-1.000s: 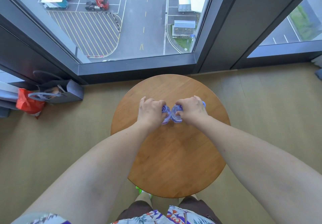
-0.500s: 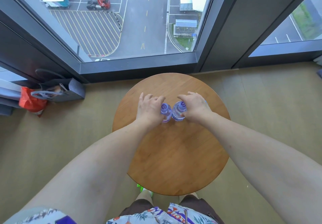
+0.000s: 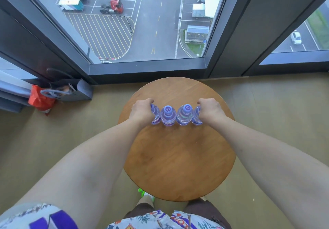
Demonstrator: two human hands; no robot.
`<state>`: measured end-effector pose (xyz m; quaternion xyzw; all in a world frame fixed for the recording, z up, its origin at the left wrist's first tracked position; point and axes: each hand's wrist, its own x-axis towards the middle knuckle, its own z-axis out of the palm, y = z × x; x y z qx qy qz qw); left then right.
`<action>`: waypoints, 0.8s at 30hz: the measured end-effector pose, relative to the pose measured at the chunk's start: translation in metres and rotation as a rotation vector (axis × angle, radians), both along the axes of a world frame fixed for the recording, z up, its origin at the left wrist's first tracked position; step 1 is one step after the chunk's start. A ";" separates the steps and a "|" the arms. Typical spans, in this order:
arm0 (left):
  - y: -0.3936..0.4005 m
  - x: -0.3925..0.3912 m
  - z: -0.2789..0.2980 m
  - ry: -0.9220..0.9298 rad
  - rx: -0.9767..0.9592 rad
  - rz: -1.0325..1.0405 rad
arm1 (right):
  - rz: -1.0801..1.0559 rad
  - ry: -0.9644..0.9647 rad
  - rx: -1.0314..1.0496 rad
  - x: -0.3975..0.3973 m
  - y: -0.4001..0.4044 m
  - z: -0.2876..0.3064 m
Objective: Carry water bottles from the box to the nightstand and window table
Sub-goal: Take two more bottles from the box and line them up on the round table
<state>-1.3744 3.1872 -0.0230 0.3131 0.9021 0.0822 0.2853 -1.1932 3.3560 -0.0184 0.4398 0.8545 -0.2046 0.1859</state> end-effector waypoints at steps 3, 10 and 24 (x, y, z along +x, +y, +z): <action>-0.001 0.009 0.013 0.003 -0.018 0.016 | 0.063 -0.025 -0.028 0.001 0.005 0.008; -0.029 0.027 0.057 0.031 0.057 0.227 | 0.284 0.047 0.027 -0.018 0.001 0.057; -0.294 0.050 0.173 0.322 0.178 0.652 | 0.893 0.308 0.114 -0.103 -0.266 0.177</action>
